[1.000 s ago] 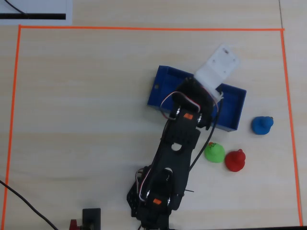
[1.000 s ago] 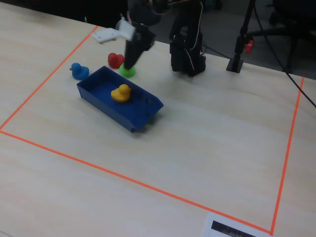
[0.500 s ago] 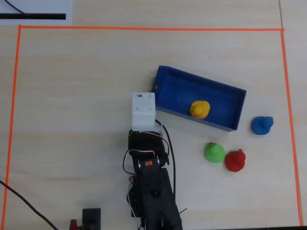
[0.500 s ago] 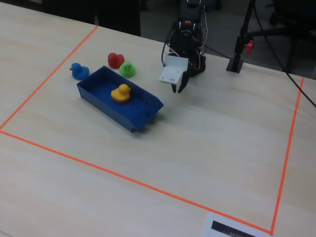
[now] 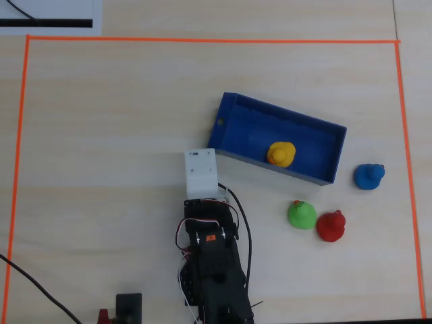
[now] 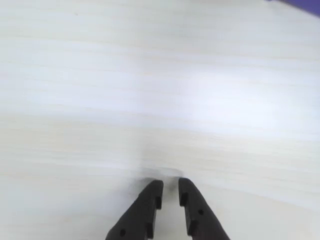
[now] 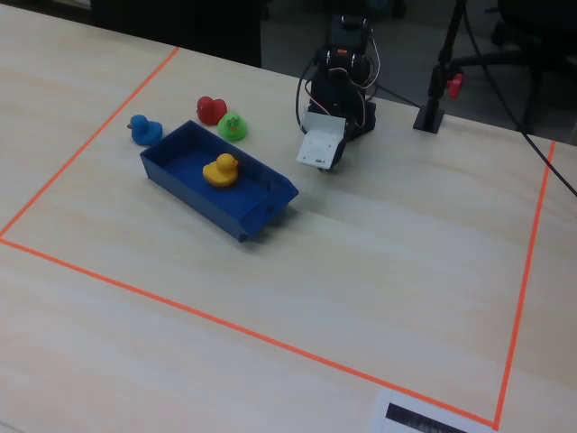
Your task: Grasp yellow duck and put it into box.
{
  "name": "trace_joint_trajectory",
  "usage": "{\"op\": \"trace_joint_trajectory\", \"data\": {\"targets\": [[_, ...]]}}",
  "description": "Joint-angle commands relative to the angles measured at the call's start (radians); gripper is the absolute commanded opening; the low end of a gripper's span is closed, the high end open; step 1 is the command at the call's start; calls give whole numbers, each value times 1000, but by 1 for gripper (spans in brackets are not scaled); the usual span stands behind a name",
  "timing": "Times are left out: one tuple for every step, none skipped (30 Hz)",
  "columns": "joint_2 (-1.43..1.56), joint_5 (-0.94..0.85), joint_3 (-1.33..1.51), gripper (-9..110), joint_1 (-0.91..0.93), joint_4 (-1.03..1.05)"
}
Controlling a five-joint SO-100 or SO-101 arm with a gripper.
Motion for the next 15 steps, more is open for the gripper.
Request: {"op": "trace_joint_trajectory", "data": {"targets": [[2,-6,-2,0,25,26],[2,-5,-2,0,29,26],[2,2,-2,0,31,25],[2,3,-2,0,31,25],[2,5,-2,0,31,25],[2,5,-2,0,31,25],[2,5,-2,2,31,25],[2,5,-2,3,31,25],[2,5,-2,3,31,25],[2,5,-2,3,32,25],[2,5,-2,3,32,25],[2,5,-2,3,32,25],[2,5,-2,3,32,25],[2,5,-2,3,32,25],[2,5,-2,3,32,25]]}}
